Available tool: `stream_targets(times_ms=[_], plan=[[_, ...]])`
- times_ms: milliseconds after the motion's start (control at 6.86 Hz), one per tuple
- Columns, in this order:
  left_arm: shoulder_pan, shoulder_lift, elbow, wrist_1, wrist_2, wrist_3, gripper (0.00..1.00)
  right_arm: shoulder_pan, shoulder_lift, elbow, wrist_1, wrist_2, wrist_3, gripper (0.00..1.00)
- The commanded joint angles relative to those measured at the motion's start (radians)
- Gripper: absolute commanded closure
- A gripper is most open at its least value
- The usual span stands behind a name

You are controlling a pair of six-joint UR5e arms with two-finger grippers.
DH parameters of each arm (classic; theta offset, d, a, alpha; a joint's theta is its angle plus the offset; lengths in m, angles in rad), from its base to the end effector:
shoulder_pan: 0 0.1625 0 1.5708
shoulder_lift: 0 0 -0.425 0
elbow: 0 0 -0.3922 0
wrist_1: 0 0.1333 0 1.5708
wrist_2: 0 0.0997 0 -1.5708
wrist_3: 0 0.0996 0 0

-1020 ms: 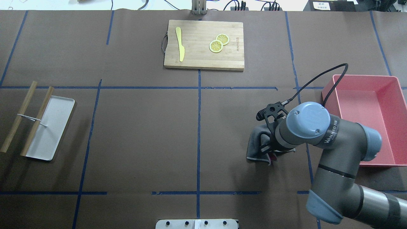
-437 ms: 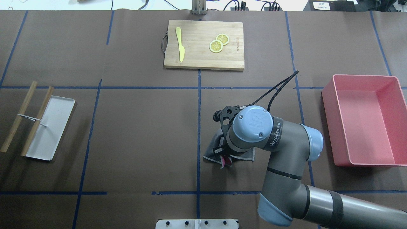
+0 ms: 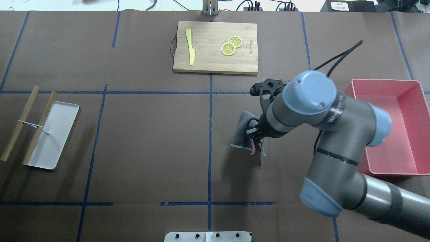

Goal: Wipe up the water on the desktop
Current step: 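Carry the grey cloth with the right gripper over the pink bin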

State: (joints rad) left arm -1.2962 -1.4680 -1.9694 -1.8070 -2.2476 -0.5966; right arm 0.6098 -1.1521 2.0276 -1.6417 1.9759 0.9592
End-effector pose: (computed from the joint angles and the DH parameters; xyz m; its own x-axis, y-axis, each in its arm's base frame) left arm 0.0556 -0.4590 0.4873 0.6808 -0.0382 -0.7315 0.1799 0.9768 0.1164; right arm -0.4045 -0.3973 0.2413 0.6339 -0.2008 0.7468 0.0860 0.9780 0.1900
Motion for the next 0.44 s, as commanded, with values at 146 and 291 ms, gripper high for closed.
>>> stream_targets(times_ms=[146,291], plan=[[0.000,0.000,0.001,0.000,-0.001,0.000,0.00,0.315,-0.323,0.219,-0.072,0.180,-0.369,0.99],[0.002,-0.002,0.006,0.000,-0.001,0.000,0.00,0.444,-0.416,0.218,-0.072,0.252,-0.543,0.98]])
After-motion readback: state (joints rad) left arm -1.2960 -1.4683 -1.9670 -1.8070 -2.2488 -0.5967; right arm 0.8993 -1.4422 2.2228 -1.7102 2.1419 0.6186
